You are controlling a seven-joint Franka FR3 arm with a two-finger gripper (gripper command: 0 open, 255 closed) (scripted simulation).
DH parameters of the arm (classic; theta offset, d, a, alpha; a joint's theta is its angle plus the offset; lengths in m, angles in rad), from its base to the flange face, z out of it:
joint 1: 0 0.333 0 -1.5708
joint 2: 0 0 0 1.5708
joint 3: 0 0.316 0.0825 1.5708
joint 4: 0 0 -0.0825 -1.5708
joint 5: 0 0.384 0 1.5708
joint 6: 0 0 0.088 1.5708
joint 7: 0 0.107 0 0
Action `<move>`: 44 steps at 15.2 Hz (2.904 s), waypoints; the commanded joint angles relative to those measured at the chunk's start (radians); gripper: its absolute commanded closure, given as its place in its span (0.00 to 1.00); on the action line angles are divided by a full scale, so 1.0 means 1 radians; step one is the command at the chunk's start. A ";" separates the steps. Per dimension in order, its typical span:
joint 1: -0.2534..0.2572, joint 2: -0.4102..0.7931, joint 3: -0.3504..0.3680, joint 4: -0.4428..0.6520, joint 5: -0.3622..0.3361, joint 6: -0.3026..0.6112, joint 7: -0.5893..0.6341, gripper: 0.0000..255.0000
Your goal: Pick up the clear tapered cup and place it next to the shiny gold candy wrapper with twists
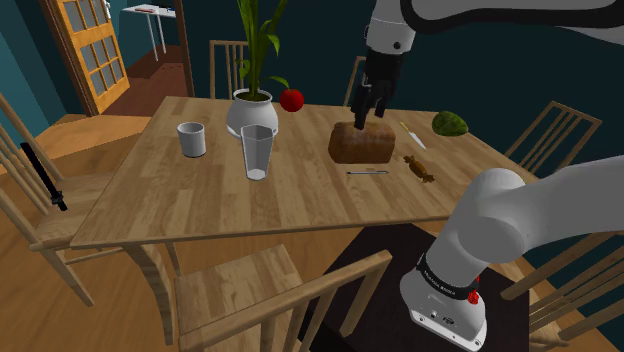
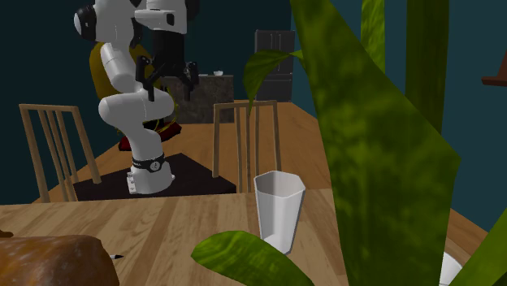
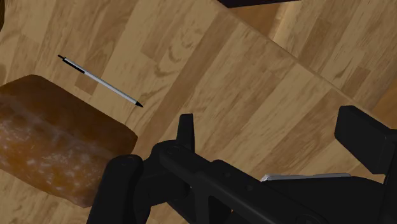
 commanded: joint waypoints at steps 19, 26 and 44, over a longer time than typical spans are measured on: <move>0.027 0.746 0.111 0.469 -0.015 0.203 0.169 0.00; 0.056 1.047 0.126 0.776 -0.054 0.166 0.221 0.00; 0.071 1.212 0.121 0.873 -0.077 0.219 0.242 0.00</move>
